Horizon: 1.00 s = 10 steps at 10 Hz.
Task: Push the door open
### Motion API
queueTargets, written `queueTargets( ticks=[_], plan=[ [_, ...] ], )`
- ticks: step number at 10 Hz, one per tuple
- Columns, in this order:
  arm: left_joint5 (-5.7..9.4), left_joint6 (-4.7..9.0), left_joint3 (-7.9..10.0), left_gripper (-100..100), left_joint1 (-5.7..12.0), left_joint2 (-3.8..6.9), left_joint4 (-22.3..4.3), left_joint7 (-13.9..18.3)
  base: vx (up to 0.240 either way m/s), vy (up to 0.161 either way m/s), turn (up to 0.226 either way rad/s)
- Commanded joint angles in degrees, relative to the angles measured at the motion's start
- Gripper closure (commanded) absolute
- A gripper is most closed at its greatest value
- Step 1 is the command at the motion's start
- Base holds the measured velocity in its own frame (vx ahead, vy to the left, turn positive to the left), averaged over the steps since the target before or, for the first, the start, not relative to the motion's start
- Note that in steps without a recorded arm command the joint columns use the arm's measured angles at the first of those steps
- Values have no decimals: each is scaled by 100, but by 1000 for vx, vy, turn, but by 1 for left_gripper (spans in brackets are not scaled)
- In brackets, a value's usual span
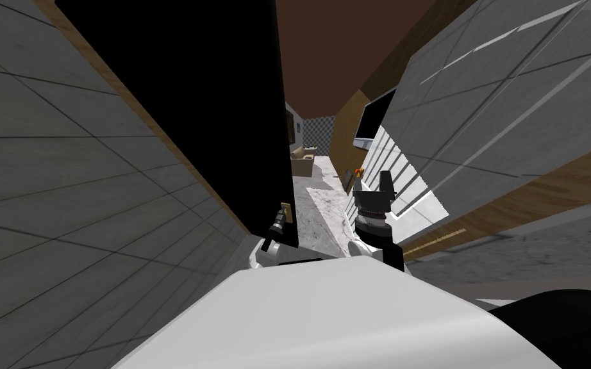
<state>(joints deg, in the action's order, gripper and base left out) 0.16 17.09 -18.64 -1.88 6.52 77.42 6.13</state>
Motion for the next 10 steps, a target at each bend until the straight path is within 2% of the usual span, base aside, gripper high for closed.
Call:
queueTargets(
  ticks=[1, 5, 10],
  plan=[
    [0, -5, -2, 100, -9, 2, -6, 0, -32, 9, -3],
    [0, -5, -2, 100, -9, 2, -6, 0, -4, 2, -5],
    [20, -12, 271, 100, 95, -21, -129, -67, 140, -77, 38]
  ],
)
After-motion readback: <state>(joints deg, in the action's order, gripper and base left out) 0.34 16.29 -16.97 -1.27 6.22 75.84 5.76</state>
